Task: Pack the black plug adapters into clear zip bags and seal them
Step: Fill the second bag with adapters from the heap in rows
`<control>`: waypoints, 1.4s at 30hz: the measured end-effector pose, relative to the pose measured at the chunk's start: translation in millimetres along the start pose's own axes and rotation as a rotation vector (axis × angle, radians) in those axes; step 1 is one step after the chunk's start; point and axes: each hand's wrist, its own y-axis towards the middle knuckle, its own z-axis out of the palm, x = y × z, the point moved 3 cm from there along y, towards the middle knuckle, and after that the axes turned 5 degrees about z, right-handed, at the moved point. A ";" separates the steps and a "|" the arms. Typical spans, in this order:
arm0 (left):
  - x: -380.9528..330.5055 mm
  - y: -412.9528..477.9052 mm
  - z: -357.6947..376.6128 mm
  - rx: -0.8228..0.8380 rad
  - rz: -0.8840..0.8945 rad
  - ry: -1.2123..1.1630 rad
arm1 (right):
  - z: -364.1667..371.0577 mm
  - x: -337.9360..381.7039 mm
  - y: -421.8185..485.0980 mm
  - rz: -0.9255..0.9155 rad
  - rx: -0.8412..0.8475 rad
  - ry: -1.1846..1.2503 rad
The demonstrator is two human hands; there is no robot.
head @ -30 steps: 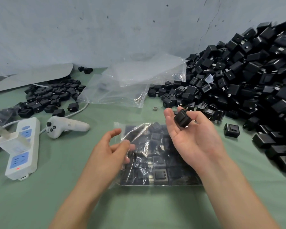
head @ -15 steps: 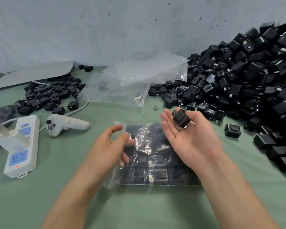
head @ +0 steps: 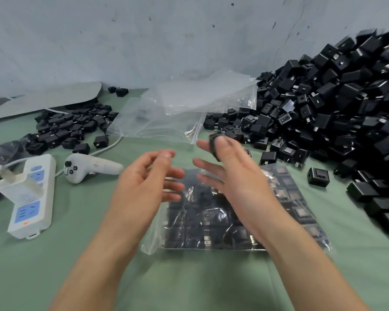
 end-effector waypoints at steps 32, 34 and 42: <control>45.3 5.6 -26.3 -0.092 -0.216 0.169 | -39.1 -0.7 -0.6 -0.200 -0.374 -1.063; 48.8 3.5 -24.5 -0.043 -0.304 0.110 | -41.1 0.3 -0.8 -0.195 -0.390 -1.041; 37.8 4.5 -25.6 -0.043 -0.548 -0.584 | -34.5 0.6 -1.5 -0.214 -0.330 -1.032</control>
